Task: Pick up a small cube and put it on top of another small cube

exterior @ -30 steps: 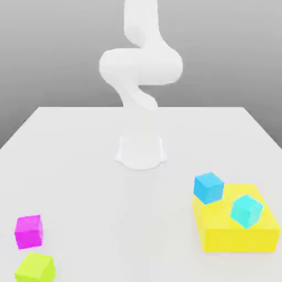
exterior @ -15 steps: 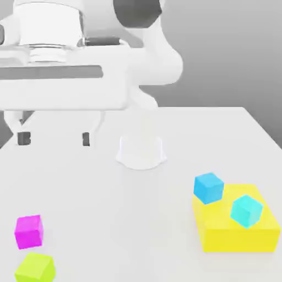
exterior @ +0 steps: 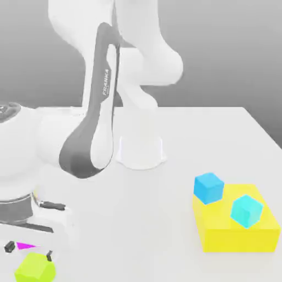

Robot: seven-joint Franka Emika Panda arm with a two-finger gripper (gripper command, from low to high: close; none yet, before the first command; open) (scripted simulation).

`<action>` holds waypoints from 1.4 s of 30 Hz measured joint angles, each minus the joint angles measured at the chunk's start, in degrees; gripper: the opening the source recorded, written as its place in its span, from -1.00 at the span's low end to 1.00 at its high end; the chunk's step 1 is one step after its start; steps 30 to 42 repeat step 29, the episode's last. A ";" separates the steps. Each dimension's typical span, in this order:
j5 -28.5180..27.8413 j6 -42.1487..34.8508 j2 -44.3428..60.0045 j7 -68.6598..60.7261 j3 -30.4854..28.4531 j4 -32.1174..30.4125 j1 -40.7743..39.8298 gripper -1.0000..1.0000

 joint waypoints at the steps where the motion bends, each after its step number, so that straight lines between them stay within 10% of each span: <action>1: 0.50 1.14 1.48 -0.38 0.59 0.31 -0.49 -1.00; 12: -2.30 -4.26 -5.46 1.63 -1.72 -1.24 1.16 -1.00; 20: -8.68 -7.15 -21.94 6.12 -9.75 -14.33 -1.62 -1.00; 25: -2.98 -0.34 -16.27 2.00 -8.13 -16.01 -3.75 -1.00; 26: -1.64 1.15 -14.65 1.03 -7.26 -15.98 -4.39 1.00; 42: -1.64 1.15 -14.65 1.03 -7.26 -15.98 -4.39 1.00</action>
